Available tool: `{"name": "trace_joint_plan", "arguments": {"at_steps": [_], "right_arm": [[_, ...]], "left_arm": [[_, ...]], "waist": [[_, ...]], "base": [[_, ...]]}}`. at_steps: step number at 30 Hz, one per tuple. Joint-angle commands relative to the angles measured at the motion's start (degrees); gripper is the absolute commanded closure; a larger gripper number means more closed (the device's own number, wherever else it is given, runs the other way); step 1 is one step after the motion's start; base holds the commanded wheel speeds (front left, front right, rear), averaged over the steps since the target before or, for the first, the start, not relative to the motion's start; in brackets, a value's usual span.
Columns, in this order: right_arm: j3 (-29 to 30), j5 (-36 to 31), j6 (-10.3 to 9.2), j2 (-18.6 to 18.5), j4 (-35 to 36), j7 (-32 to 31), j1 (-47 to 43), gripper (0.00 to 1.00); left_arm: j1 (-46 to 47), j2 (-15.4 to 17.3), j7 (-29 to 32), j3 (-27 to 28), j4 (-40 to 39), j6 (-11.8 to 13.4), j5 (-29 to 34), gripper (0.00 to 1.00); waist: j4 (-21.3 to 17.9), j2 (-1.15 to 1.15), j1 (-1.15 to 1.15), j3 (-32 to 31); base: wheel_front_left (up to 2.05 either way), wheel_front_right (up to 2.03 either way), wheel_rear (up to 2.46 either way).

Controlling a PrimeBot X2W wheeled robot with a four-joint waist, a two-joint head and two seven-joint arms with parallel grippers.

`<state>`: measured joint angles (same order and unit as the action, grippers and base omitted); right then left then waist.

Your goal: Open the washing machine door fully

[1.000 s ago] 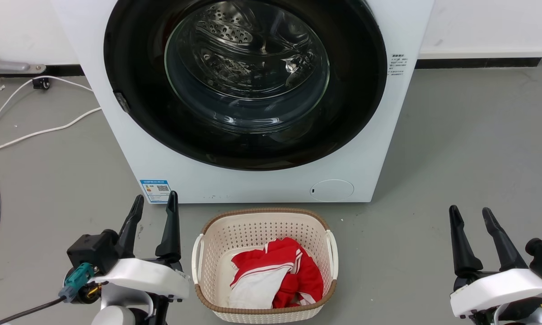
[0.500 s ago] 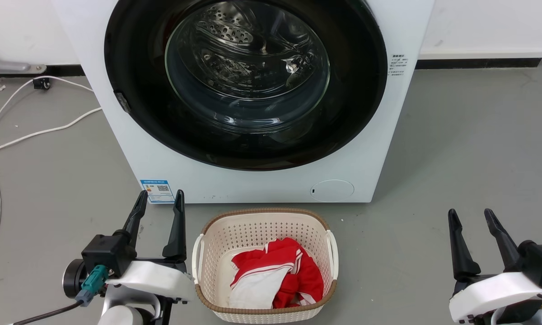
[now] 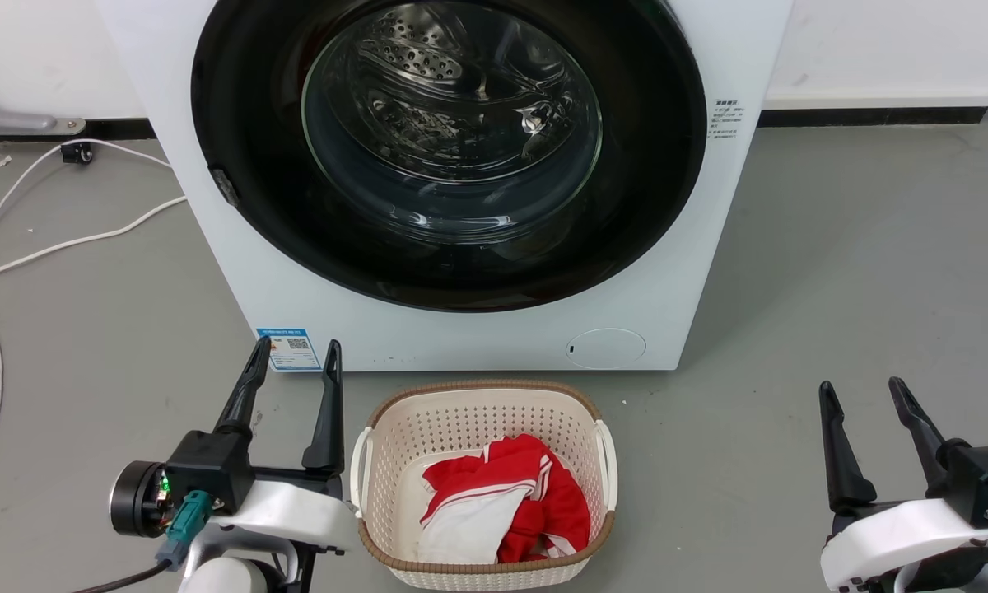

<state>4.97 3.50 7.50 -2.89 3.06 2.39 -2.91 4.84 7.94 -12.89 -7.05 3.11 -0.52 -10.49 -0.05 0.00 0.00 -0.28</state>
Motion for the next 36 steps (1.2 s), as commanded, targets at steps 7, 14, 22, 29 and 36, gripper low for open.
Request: {"name": "trace_joint_plan", "arguments": {"at_steps": [7, 14, 22, 29, 36], "right_arm": [[0.0, -4.1, -0.02, 0.0, 1.0, 0.7, -0.9, 0.00], [0.2, -6.1, -0.03, 0.0, 1.2, 0.7, -1.0, 0.00], [0.5, -7.4, -0.03, 0.0, 1.1, 1.0, -1.1, 0.00], [0.6, -6.6, -0.03, 0.0, 0.7, 1.0, -1.1, 0.00], [0.7, -6.0, -0.03, 0.0, 0.5, 1.0, -0.9, 0.00]], "left_arm": [[-0.8, -0.4, -1.2, -0.2, -0.9, 0.0, 4.0, 0.00], [-1.1, -0.9, -1.9, 0.4, -0.9, 0.0, 6.3, 0.00], [-1.9, -1.8, -2.3, 1.1, -0.9, -0.3, 7.5, 0.00], [-2.3, -2.6, -2.3, 1.9, -0.6, -1.0, 7.0, 0.00], [-2.2, -3.3, -2.3, 2.7, -0.3, -1.6, 7.1, 0.00]], "waist": [[0.1, 0.00, 0.00, 0.0], [0.1, 0.00, 0.00, 0.0], [0.0, 0.00, 0.00, 0.0], [0.0, 0.00, 0.00, 0.1], [0.0, 0.00, 0.00, 0.2]], "base": [[0.00, 0.00, 0.00], [0.00, 0.00, 0.00], [0.00, 0.00, 0.00], [0.00, 0.00, 0.00], [0.00, 0.00, 0.00]]}}
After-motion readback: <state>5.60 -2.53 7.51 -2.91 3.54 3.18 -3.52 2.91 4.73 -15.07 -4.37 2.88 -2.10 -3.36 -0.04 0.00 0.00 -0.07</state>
